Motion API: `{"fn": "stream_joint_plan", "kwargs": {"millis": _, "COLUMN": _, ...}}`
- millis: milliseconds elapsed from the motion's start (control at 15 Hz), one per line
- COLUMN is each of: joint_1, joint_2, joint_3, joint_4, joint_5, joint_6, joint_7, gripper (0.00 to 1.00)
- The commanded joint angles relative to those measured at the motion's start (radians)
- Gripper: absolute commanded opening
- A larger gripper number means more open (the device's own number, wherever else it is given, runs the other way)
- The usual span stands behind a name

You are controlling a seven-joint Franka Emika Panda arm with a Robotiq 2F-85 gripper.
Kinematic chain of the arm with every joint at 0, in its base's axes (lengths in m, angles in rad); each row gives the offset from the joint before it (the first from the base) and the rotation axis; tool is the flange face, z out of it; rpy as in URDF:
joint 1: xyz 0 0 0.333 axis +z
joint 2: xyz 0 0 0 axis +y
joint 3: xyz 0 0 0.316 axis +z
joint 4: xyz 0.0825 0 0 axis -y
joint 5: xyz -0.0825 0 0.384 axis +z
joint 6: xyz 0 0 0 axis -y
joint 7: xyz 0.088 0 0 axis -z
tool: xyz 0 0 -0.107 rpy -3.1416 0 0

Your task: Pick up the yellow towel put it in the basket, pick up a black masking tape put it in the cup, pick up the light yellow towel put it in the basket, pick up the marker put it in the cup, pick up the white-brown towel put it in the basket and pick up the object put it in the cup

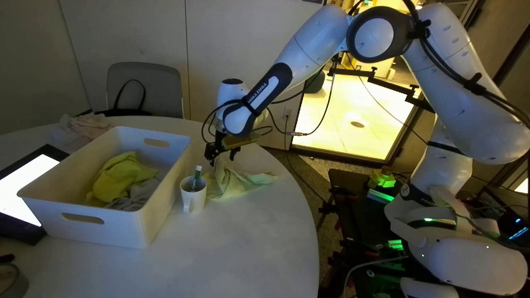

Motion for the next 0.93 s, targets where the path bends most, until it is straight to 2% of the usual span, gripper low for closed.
{"fn": "stream_joint_plan", "kwargs": {"millis": 0, "joint_1": 0.028, "joint_2": 0.014, "joint_3": -0.036, "joint_4": 0.038, "joint_5": 0.048, "joint_6": -0.039, "joint_7": -0.057, "gripper": 0.93}}
{"fn": "stream_joint_plan", "kwargs": {"millis": 200, "joint_1": 0.021, "joint_2": 0.026, "joint_3": -0.027, "joint_4": 0.054, "joint_5": 0.062, "joint_6": -0.057, "joint_7": -0.089, "gripper": 0.69}}
{"fn": "stream_joint_plan", "kwargs": {"millis": 267, "joint_1": 0.017, "joint_2": 0.031, "joint_3": -0.020, "joint_4": 0.059, "joint_5": 0.067, "joint_6": -0.066, "joint_7": -0.106, "gripper": 0.67}}
{"fn": "stream_joint_plan", "kwargs": {"millis": 333, "joint_1": 0.015, "joint_2": 0.035, "joint_3": -0.015, "joint_4": 0.064, "joint_5": 0.071, "joint_6": -0.073, "joint_7": -0.119, "gripper": 0.56}}
{"fn": "stream_joint_plan", "kwargs": {"millis": 467, "joint_1": 0.013, "joint_2": 0.042, "joint_3": -0.009, "joint_4": 0.072, "joint_5": 0.076, "joint_6": -0.090, "joint_7": -0.145, "gripper": 0.43}}
{"fn": "stream_joint_plan", "kwargs": {"millis": 667, "joint_1": 0.011, "joint_2": 0.047, "joint_3": -0.002, "joint_4": 0.080, "joint_5": 0.087, "joint_6": -0.109, "joint_7": -0.169, "gripper": 0.15}}
{"fn": "stream_joint_plan", "kwargs": {"millis": 800, "joint_1": 0.002, "joint_2": 0.036, "joint_3": 0.011, "joint_4": 0.076, "joint_5": 0.106, "joint_6": -0.109, "joint_7": -0.185, "gripper": 0.02}}
{"fn": "stream_joint_plan", "kwargs": {"millis": 867, "joint_1": 0.000, "joint_2": 0.030, "joint_3": 0.015, "joint_4": 0.072, "joint_5": 0.114, "joint_6": -0.104, "joint_7": -0.196, "gripper": 0.00}}
